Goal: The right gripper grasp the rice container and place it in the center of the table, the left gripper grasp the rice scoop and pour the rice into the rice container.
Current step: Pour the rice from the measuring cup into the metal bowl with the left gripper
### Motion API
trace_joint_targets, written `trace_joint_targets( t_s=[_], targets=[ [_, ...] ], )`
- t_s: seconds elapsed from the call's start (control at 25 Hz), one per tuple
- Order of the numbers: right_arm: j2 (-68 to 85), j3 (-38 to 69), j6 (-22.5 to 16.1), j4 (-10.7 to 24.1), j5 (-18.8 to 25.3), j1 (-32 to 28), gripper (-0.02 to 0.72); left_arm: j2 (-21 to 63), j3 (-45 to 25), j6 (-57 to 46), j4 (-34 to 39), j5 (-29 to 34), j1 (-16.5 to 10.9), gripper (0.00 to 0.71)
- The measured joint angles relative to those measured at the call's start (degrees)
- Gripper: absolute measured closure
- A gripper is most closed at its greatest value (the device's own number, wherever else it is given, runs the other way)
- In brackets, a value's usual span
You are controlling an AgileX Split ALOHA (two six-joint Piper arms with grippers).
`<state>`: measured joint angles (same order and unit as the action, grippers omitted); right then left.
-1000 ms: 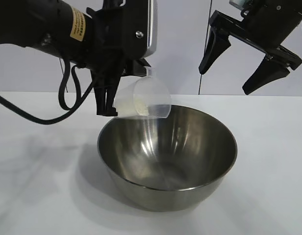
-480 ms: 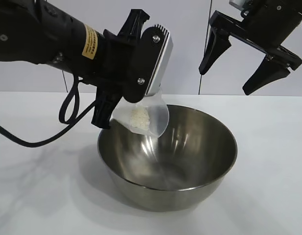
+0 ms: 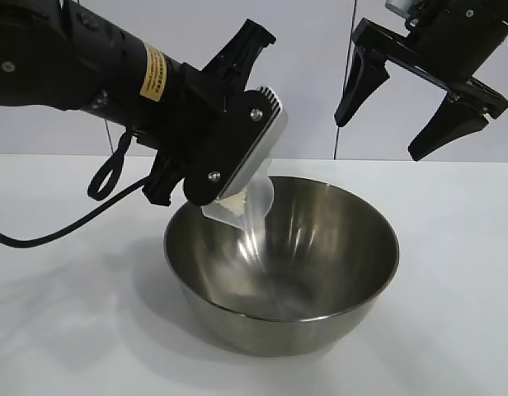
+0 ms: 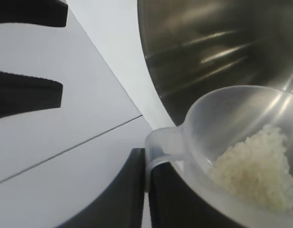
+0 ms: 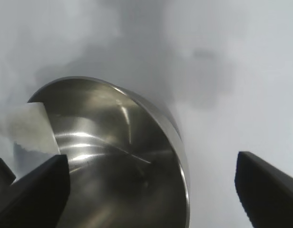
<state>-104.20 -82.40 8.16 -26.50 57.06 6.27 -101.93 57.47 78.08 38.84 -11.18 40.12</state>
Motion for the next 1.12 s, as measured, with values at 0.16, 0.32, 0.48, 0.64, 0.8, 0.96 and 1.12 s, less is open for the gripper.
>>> trace_joint_targets(
  t_s=[0.16, 0.32, 0.48, 0.64, 0.8, 0.96, 1.12],
  targets=[
    [0.0, 0.0, 0.0, 0.0, 0.0, 0.0, 0.063, 0.0, 0.0, 3.8, 0.0, -2.3, 0.0, 0.701],
    [0.0, 0.0, 0.2, 0.0, 0.1, 0.0, 0.063, 0.0, 0.0, 4.7, 0.0, -2.5, 0.3, 0.701],
    [0.0, 0.0, 0.5, 0.0, 0.2, 0.0, 0.063, 0.0, 0.0, 6.9, 0.1, -2.6, 1.7, 0.701],
    [0.0, 0.0, 0.7, 0.0, 0.4, 0.0, 0.063, -0.2, 0.0, 12.4, 0.2, -3.1, 2.5, 0.701],
    [0.0, 0.0, 0.9, 0.0, 1.0, 0.0, 0.063, -0.8, 0.0, 15.5, 0.2, -4.2, 2.7, 0.701],
    [0.0, 0.0, 0.9, 0.0, 1.5, 0.0, 0.063, -0.8, 0.0, 16.9, 0.2, -4.3, 2.7, 0.701],
    [0.0, 0.0, 0.9, 0.0, 1.5, 0.0, 0.063, -0.8, 0.0, 18.3, 0.3, -4.3, 2.7, 0.701]
  ],
)
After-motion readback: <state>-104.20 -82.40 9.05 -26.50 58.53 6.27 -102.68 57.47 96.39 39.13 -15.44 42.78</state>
